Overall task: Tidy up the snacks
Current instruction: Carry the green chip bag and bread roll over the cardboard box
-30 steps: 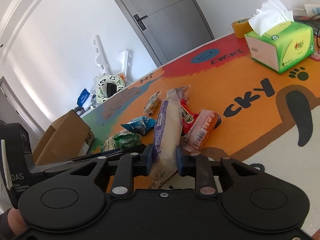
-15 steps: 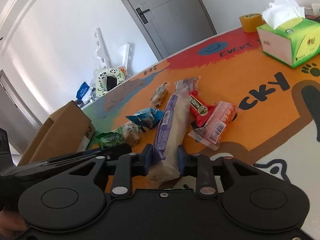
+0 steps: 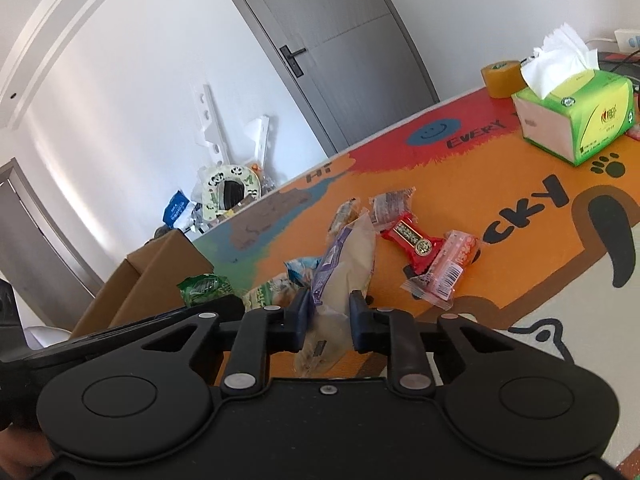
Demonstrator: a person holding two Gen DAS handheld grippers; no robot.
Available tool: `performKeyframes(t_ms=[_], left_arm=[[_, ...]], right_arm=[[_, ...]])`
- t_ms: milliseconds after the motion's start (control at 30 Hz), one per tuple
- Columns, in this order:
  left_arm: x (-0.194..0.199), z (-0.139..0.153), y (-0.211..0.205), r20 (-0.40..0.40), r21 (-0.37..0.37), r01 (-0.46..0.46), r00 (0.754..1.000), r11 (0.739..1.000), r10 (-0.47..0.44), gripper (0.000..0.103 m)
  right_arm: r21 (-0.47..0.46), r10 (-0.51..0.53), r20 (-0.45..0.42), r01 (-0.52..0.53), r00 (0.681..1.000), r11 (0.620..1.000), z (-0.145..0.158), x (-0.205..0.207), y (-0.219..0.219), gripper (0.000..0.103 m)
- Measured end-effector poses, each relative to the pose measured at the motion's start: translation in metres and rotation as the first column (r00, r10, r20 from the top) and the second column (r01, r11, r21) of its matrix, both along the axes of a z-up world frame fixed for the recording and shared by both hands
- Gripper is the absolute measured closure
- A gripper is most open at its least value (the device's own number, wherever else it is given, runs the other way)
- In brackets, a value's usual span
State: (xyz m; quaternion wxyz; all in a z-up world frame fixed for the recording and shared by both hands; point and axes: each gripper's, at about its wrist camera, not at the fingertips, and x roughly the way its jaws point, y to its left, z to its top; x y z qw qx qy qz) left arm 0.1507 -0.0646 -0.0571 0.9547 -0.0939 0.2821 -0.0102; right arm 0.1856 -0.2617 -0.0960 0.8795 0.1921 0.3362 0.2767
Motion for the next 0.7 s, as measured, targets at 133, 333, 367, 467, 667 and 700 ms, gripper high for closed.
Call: performKeyframes(t_ms=[133,333,367,467,667,700], left_arm=[[-0.009,0.007,0.006,0.021,-0.003,-0.014,1.0,1.0,0.014,0.073],[-0.022,0.021,0.02,0.059,-0.007,-0.041,0.997,0.999,0.041,0.073],[-0.024,0.024,0.024,0.067,-0.008,-0.046,0.997,0.999,0.047,0.073],[-0.031,0.031,0.033,0.085,-0.007,-0.065,0.994,0.998,0.065,0.073],[-0.04,0.041,0.051,0.112,-0.007,-0.102,0.988,0.995,0.102,0.073],[-0.041,0.042,0.055,0.116,-0.01,-0.107,0.987,0.994,0.108,0.073]], right_arm=[[0.019,0.006,0.013,-0.007,1.0,1.0,0.005,-0.005,0.0,0.082],[0.028,0.017,0.042,-0.019,0.999,0.999,0.017,-0.007,0.008,0.082],[0.029,0.022,0.048,-0.023,0.999,0.999,0.019,-0.007,0.011,0.082],[0.035,0.035,0.066,-0.037,0.997,0.999,0.027,-0.009,0.019,0.082],[0.052,0.066,0.101,-0.071,0.993,0.996,0.04,-0.008,0.039,0.082],[0.057,0.067,0.105,-0.073,0.992,0.996,0.042,-0.007,0.042,0.082]])
